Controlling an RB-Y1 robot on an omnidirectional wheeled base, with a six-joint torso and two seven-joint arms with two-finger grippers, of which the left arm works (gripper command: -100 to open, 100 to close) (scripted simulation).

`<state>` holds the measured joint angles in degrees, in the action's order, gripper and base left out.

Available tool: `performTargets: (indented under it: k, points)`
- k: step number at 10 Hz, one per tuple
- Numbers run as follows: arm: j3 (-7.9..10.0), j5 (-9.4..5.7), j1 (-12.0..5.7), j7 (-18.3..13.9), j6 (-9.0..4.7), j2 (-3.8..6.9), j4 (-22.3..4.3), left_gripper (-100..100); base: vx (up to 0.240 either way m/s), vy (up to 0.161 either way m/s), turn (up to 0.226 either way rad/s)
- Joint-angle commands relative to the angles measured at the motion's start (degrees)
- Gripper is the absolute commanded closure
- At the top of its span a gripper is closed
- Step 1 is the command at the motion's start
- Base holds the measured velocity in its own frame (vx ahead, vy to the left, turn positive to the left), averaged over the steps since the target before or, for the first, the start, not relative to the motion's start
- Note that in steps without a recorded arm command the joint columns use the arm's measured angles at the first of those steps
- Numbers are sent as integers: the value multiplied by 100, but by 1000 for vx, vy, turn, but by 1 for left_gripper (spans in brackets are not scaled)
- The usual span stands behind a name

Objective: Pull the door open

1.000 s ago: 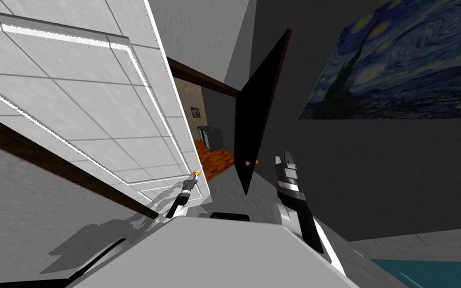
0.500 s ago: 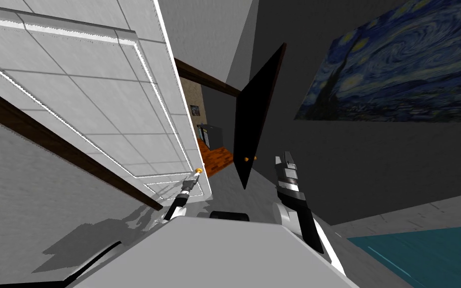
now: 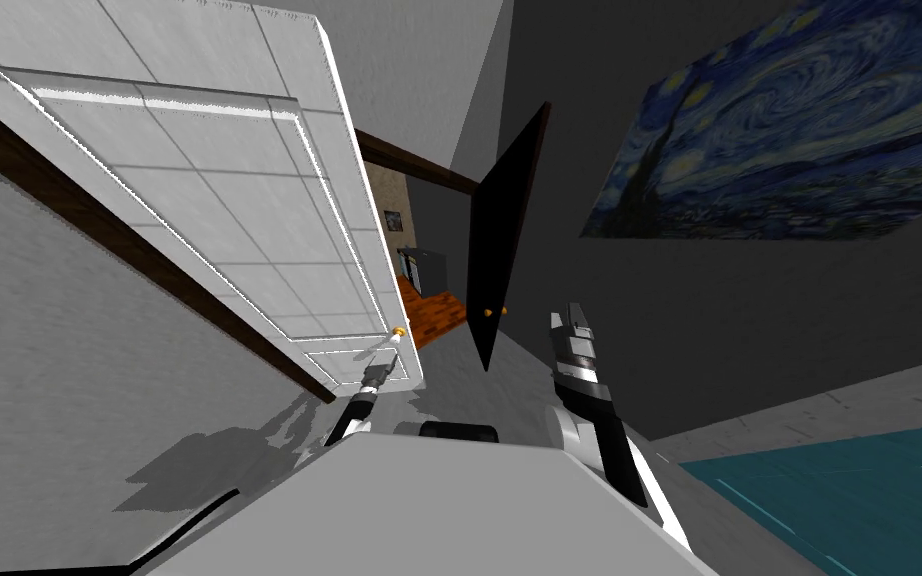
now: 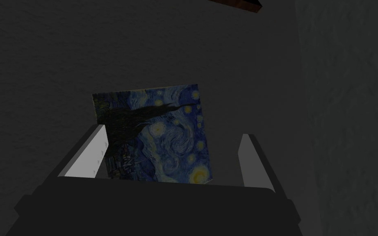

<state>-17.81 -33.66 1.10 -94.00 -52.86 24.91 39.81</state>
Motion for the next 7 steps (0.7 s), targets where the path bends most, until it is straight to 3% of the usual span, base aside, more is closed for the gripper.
performTargets:
  k: [1, 5, 6, 7]
  points:
    - [31, -3, -23, 54, -10, -53, -35, -100, 117, 43, -44]
    - [90, -8, -68, 156, -30, -153, -101, -100, 207, 68, -33]
    - [78, -6, -68, 131, -32, -138, -103, -100, 83, 37, -13]
    - [78, -6, -68, 131, -32, -138, -103, 100, 0, 0, 0]
